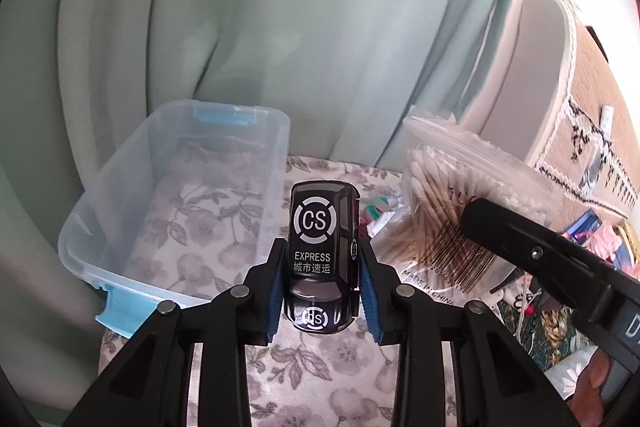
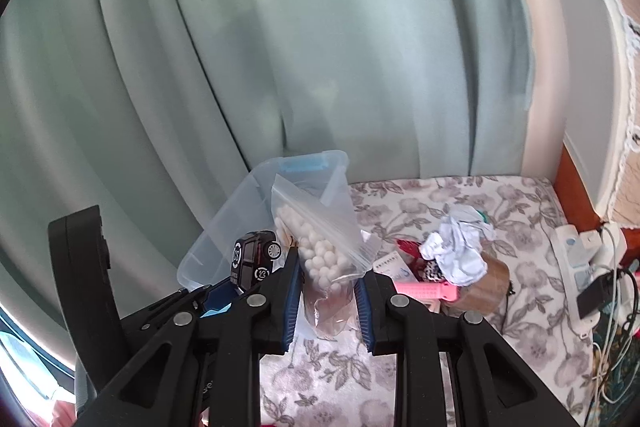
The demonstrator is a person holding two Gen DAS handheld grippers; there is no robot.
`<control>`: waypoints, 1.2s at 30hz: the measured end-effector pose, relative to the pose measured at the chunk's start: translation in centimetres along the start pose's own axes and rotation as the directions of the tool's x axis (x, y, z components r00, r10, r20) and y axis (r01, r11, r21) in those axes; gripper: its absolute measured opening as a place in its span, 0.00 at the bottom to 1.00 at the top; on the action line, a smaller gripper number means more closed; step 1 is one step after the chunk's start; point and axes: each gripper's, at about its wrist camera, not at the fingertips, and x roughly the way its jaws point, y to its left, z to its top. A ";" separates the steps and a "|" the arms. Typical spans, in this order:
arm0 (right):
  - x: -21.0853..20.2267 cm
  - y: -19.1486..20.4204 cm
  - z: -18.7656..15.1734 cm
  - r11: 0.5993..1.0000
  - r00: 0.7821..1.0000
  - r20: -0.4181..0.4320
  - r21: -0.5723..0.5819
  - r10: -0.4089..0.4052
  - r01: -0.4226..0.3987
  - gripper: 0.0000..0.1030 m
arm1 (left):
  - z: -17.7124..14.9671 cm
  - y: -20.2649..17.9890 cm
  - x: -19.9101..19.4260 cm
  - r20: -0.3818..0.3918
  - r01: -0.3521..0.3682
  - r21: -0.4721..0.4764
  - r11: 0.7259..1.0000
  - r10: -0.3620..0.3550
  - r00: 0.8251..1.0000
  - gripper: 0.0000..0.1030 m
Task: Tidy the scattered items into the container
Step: 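Carry the car and swab bag over the clear box and open both tools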
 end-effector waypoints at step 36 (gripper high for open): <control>14.8 6.2 -0.1 0.992 0.956 -0.282 -0.071 0.082 -0.106 0.32 | 0.7 14.9 2.4 -0.061 -0.149 -0.220 0.964 0.139 0.988 0.44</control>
